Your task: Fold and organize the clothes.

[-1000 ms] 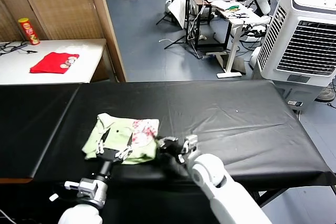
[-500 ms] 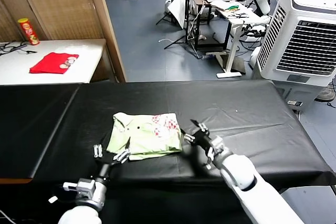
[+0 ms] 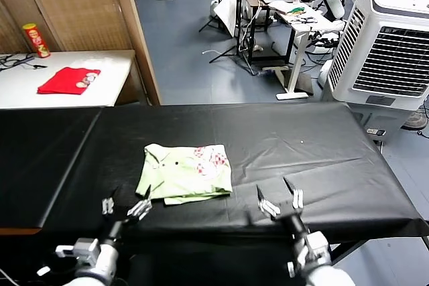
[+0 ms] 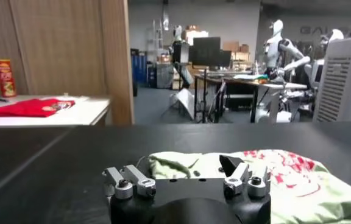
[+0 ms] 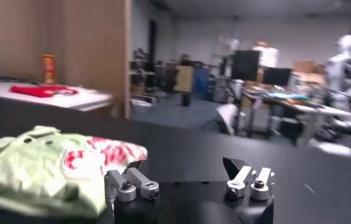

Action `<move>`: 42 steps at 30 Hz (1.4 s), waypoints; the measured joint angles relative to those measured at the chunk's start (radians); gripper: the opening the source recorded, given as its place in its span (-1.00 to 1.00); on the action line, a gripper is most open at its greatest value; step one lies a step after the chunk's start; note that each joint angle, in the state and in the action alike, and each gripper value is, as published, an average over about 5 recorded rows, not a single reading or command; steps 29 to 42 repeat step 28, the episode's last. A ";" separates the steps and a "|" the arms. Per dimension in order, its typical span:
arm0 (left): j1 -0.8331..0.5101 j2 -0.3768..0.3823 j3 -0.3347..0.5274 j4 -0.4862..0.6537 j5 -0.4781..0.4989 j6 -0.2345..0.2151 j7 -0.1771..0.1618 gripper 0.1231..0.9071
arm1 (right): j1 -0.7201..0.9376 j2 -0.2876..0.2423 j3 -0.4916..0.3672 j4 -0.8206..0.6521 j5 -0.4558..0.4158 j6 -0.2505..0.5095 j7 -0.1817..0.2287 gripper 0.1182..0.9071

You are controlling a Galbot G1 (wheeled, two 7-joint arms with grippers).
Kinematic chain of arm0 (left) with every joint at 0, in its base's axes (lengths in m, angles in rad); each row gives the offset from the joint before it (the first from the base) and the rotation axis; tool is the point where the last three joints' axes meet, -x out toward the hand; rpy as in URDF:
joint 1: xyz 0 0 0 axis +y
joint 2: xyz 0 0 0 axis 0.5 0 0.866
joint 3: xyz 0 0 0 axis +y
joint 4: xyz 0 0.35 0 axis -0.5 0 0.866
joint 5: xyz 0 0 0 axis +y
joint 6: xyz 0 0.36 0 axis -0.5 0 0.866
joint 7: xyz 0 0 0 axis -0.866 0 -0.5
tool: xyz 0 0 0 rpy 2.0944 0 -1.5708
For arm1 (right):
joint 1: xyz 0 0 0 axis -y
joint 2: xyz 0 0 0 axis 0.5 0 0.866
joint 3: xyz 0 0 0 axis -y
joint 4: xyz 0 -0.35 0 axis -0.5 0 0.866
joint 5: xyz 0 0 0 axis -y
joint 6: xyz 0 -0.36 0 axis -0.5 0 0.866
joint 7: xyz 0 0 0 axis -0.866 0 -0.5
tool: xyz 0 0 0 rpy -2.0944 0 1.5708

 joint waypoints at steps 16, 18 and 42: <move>0.291 0.021 -0.070 -0.099 -0.055 0.019 -0.066 0.72 | -0.429 0.028 0.027 0.246 -0.070 -0.047 0.162 0.72; 0.303 0.021 -0.076 -0.104 -0.060 0.029 -0.063 0.72 | -0.442 0.027 0.023 0.253 -0.065 -0.056 0.169 0.72; 0.324 0.020 -0.088 -0.108 -0.065 0.040 -0.045 0.72 | -0.461 0.027 0.021 0.264 -0.064 -0.058 0.169 0.72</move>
